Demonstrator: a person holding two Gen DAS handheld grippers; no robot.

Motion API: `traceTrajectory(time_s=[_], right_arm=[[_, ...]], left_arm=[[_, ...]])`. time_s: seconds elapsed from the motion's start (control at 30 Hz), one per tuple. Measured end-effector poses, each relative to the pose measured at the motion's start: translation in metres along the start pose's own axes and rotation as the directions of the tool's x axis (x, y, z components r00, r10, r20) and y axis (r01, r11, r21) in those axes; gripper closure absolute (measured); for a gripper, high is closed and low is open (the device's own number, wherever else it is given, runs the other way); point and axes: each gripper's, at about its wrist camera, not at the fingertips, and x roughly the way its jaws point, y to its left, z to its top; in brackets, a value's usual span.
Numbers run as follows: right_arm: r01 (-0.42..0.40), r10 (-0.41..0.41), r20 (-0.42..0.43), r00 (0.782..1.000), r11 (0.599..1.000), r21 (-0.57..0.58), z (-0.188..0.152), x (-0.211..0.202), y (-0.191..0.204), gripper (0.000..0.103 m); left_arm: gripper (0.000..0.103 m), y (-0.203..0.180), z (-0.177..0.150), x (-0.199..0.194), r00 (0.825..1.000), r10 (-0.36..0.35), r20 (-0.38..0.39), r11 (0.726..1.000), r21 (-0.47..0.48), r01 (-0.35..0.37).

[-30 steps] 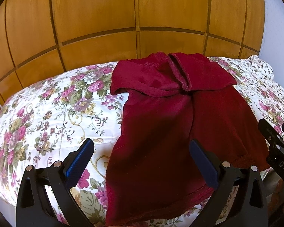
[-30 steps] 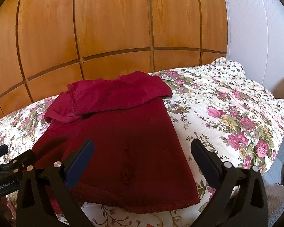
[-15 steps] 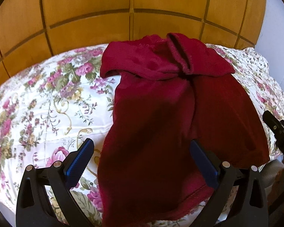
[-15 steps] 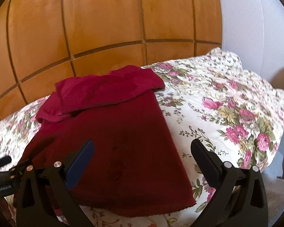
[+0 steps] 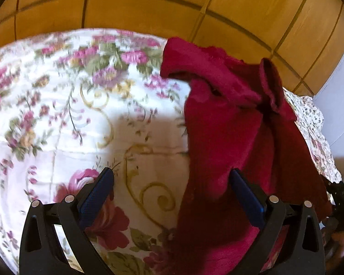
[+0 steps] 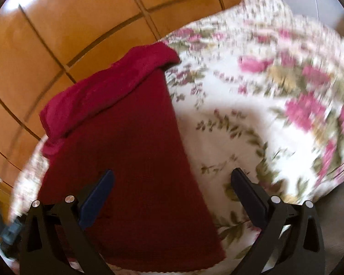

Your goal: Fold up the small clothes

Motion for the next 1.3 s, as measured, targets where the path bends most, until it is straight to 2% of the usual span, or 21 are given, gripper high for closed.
traceTrajectory(time_s=[0.07,0.13,0.2,0.23,0.3,0.33,0.43,0.53,0.57,0.63,0.7,0.83,0.87,0.93,0.97,1.0,1.03,1.07,1.13,1.2,1.3], right_arm=[[-0.007,0.007,0.002,1.0,1.0,-0.024,-0.001,-0.001,0.003,0.004],[-0.008,0.008,0.001,1.0,0.998,-0.065,-0.003,0.0,0.009,0.021],[-0.007,0.004,-0.03,1.0,0.992,-0.129,-0.006,0.006,0.019,0.055],[0.001,-0.008,-0.042,0.999,0.987,-0.161,-0.007,0.009,0.023,0.062],[0.03,-0.036,-0.027,0.999,0.977,-0.21,-0.006,0.007,0.028,0.09],[0.038,-0.042,-0.014,0.999,0.975,-0.217,-0.004,0.003,0.028,0.09],[0.173,-0.156,0.097,0.983,0.965,-0.198,0.01,-0.019,0.009,0.091],[0.238,-0.226,0.117,0.967,0.966,-0.105,0.024,-0.028,-0.022,0.092],[0.285,-0.276,0.118,0.954,0.956,-0.068,0.026,-0.027,-0.034,0.099],[0.311,-0.307,0.096,0.947,0.95,-0.026,0.027,-0.023,-0.048,0.099],[0.289,-0.288,0.068,0.955,0.957,-0.007,0.025,-0.018,-0.051,0.099],[0.354,-0.346,0.09,0.934,0.93,-0.099,0.02,-0.015,-0.034,0.096],[0.357,-0.349,0.088,0.933,0.929,-0.097,0.019,-0.014,-0.035,0.092],[0.355,-0.348,0.086,0.934,0.932,-0.08,0.021,-0.01,-0.031,0.059],[0.353,-0.346,0.105,0.932,0.933,-0.064,0.017,-0.013,-0.031,0.041],[0.351,-0.341,0.144,0.929,0.935,-0.05,0.016,-0.02,-0.029,0.04],[0.349,-0.337,0.17,0.926,0.936,-0.049,0.023,-0.024,-0.031,0.038],[0.346,-0.328,0.209,0.921,0.937,-0.052,0.023,-0.032,-0.028,0.031],[0.301,-0.271,0.307,0.912,0.952,-0.055,0.021,-0.048,-0.019,0.021],[0.232,-0.184,0.349,0.919,0.968,-0.1,0.021,-0.053,-0.008,0.012],[0.235,-0.171,0.269,0.948,0.944,-0.231,0.022,-0.029,0.015,0.011]], left_arm=[[0.003,0.004,-0.003,-0.002,0.999,-0.033,0.014,0.999,0.0,0.033],[0.003,0.002,-0.006,-0.002,0.997,-0.081,-0.001,0.997,0.018,0.081],[0.004,-0.002,-0.011,-0.003,0.993,-0.114,-0.014,0.992,0.044,0.114],[0.004,-0.005,-0.013,-0.004,0.992,-0.127,-0.016,0.99,0.059,0.128],[0.004,-0.01,-0.016,-0.005,0.989,-0.143,-0.023,0.986,0.077,0.145],[0.004,-0.012,-0.017,-0.006,0.987,-0.156,-0.024,0.984,0.083,0.158],[0.004,-0.015,-0.015,-0.004,0.986,-0.165,-0.028,0.983,0.073,0.167],[0.004,-0.007,-0.011,-0.003,0.981,-0.192,-0.019,0.981,0.008,0.193],[0.004,-0.004,-0.01,-0.004,0.98,-0.198,-0.015,0.98,-0.012,0.198],[0.004,0.003,-0.009,-0.003,0.977,-0.215,-0.001,0.975,-0.059,0.215],[0.004,0.004,-0.009,-0.002,0.976,-0.22,0.001,0.973,-0.07,0.219],[0.004,-0.011,-0.012,0.008,0.968,-0.246,-0.046,0.969,0.0,0.246],[0.004,-0.015,-0.015,0.009,0.973,-0.228,-0.034,0.973,0.012,0.229],[0.005,-0.023,-0.019,0.009,0.971,-0.235,-0.033,0.971,0.031,0.236],[0.017,-0.031,-0.021,0.01,0.96,-0.274,-0.058,0.959,0.062,0.277],[0.034,-0.035,-0.021,0.01,0.956,-0.285,-0.065,0.953,0.087,0.29],[0.08,-0.037,-0.021,0.009,0.956,-0.284,-0.076,0.951,0.104,0.291],[0.091,-0.037,-0.019,0.011,0.959,-0.267,-0.099,0.956,0.1,0.276],[0.091,-0.03,-0.015,0.007,0.949,-0.298,-0.101,0.95,0.063,0.305],[0.092,-0.026,-0.009,-0.01,0.952,-0.296,-0.075,0.95,0.083,0.302],[0.092,-0.029,-0.002,-0.046,0.964,-0.267,-0.011,0.945,0.194,0.264]])
